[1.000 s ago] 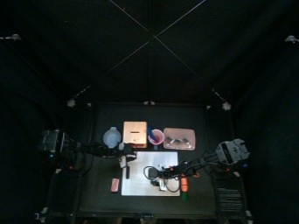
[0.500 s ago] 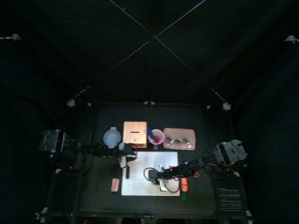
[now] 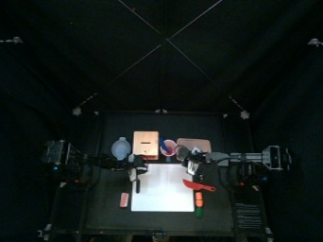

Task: Place sushi on board then cut the sushi with the knife then place the pieces on the plate
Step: Place the 4 sushi pieces on the plate

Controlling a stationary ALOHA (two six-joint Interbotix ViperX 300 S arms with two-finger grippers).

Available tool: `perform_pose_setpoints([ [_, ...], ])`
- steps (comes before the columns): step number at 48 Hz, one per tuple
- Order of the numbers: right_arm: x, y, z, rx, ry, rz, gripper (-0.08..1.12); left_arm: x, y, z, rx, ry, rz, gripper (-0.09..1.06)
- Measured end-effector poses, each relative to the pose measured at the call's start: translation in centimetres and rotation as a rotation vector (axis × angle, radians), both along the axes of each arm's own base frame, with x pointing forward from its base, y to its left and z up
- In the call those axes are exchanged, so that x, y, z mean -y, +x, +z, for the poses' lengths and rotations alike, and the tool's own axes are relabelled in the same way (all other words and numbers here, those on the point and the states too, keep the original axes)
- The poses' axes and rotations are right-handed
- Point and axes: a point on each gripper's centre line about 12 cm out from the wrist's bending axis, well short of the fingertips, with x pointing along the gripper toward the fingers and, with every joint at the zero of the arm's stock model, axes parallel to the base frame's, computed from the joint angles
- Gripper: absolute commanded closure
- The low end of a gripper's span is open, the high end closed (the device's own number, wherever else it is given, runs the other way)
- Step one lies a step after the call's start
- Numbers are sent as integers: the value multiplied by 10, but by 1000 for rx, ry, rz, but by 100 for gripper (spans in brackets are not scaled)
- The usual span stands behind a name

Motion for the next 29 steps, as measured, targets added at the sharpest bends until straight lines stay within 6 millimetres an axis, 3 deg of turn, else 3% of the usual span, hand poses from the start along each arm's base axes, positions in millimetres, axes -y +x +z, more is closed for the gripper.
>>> perform_pose_setpoints([
  [6, 37, -26, 1, -43, -37, -120, 43, 0, 0, 0, 1, 1, -1, 28],
  [15, 75, -43, -7, -75, -55, -240, 43, -1, 2, 2, 8, 1, 3, 28],
  [29, 98, -45, -40, -111, -64, -270, 38, 0, 2, 3, 0, 1, -2, 28],
])
